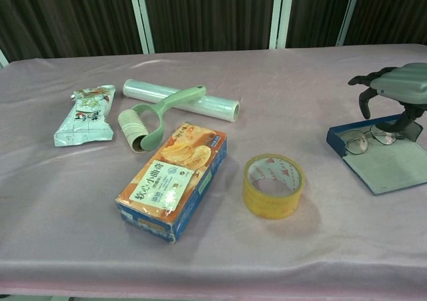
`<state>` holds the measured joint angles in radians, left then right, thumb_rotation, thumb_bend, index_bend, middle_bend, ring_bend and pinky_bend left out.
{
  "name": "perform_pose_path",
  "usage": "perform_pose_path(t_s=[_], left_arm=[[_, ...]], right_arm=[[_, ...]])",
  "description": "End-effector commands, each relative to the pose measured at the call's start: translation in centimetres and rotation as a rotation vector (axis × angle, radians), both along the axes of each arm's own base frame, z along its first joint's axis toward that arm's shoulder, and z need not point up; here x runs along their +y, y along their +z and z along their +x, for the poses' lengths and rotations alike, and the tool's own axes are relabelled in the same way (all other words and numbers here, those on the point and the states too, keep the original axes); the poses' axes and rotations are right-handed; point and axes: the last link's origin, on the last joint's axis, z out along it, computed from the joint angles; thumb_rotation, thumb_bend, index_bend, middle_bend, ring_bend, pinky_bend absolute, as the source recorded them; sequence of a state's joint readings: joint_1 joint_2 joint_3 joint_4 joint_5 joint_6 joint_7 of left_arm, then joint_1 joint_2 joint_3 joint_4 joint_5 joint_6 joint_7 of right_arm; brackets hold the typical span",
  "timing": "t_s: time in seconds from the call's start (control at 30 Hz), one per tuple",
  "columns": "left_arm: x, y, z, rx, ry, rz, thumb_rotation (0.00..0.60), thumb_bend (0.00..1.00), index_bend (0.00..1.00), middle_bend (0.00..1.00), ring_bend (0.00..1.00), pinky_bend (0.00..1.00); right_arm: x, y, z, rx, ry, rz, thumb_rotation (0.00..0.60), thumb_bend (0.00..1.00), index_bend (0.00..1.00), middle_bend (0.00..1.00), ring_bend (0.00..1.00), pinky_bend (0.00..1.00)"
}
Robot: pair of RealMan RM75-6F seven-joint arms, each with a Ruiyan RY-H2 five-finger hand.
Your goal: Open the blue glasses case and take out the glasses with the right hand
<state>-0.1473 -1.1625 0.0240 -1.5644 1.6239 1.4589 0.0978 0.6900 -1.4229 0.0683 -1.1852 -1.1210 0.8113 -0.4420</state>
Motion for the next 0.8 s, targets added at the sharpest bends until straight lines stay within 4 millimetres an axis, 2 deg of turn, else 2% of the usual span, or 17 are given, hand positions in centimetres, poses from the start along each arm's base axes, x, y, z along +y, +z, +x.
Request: perform_pose_path(t_s=[0.03,0.5,0.8], left_arm=[[0.0,0.0,0.0,-0.001,0.0,0.0,0.6,0.41,0.0,0.04,0.0,0.0],[0.0,0.2,-0.1,-0.006,-0.003,0.004,0.6,0.41,0.0,0.04,0.0,0.0],[-0.1,0.3,-0.1,-0.008,-0.004,0.007,0.6,0.41,0.0,0.04,0.0,0.0]], right_arm=[[-0.1,-0.4,0.1,0.0,0.001,0.006,0.6,0.55,0.56,0.01,0.0,0.0],[-0.5,-1.3,0.4,0.003,-0.003,0.007,0.6,0.55,0.6,0.02,0.0,0.0],[-0.6,-1.1,0.7,-0.018,0.0,-0.006,0.6,0.55,0.65,0.04,0.0,0.0]])
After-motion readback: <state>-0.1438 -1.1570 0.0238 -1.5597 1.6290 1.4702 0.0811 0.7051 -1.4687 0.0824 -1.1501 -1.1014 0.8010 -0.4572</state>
